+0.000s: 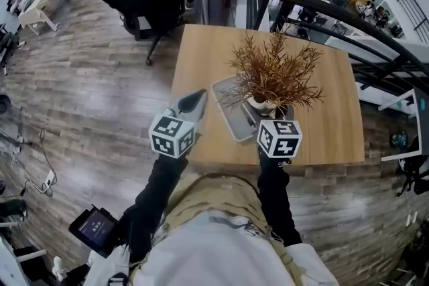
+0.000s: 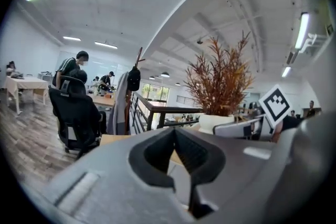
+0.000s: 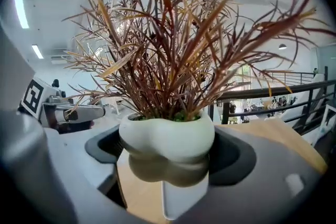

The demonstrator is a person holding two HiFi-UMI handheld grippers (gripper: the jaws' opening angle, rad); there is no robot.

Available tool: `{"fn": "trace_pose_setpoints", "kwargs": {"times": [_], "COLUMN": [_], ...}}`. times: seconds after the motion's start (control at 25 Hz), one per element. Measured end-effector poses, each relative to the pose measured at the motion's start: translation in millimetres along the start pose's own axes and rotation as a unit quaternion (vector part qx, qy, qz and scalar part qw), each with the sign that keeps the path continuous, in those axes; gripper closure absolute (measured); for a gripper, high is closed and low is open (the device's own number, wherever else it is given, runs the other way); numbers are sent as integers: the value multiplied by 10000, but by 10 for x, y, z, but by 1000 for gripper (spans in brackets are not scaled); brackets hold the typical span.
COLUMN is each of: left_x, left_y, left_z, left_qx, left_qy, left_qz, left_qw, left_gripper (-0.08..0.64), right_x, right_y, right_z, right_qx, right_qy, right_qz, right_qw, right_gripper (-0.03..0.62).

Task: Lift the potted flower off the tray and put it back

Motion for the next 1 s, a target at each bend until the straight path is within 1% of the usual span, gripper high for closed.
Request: {"fn": "trace_pose_setpoints", "kwargs": {"times": [0.12, 0.4, 0.52, 0.64, 0.8, 1.0], "left_x": [-111, -331, -306, -271, -243, -429], "left_y": [-114, -318, -355, -411, -530, -521], "left_z": [14, 26, 66, 103, 173, 109], "left_qx": [-98, -234, -247, -308, -519, -442], "left_qy": [199, 406, 465, 458, 331, 290], "left_qz": [-7, -203, -237, -210, -135, -192], "left_qw": [9998, 9987, 9983, 9983, 9980, 9984], "left_gripper": [560, 560, 560, 560, 561, 561], "right_x": [-2, -57, -7, 21, 18, -97], "right_y": [-114, -170, -192, -228, -289, -286], "right_z": [132, 423, 474, 510, 567, 686], "right_qx": [-140, -195, -238, -271, -385, -416], "right_qy": [81, 372, 434, 486, 524, 449], "right_qz": [-32, -31, -80, -94, -76, -50], "right_qw": [9999, 9991, 9987, 9984, 9979, 9981], "right_gripper": [101, 101, 101, 101, 101, 101]}}
Point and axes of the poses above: the fingertips, and each gripper's own axes: z backward along the fingers, x to its left, y out of its underside, the point moved 2 cm from there along z, backward along the fingers, and after that the axes turned 7 degrees about x, right-handed, at the moved point
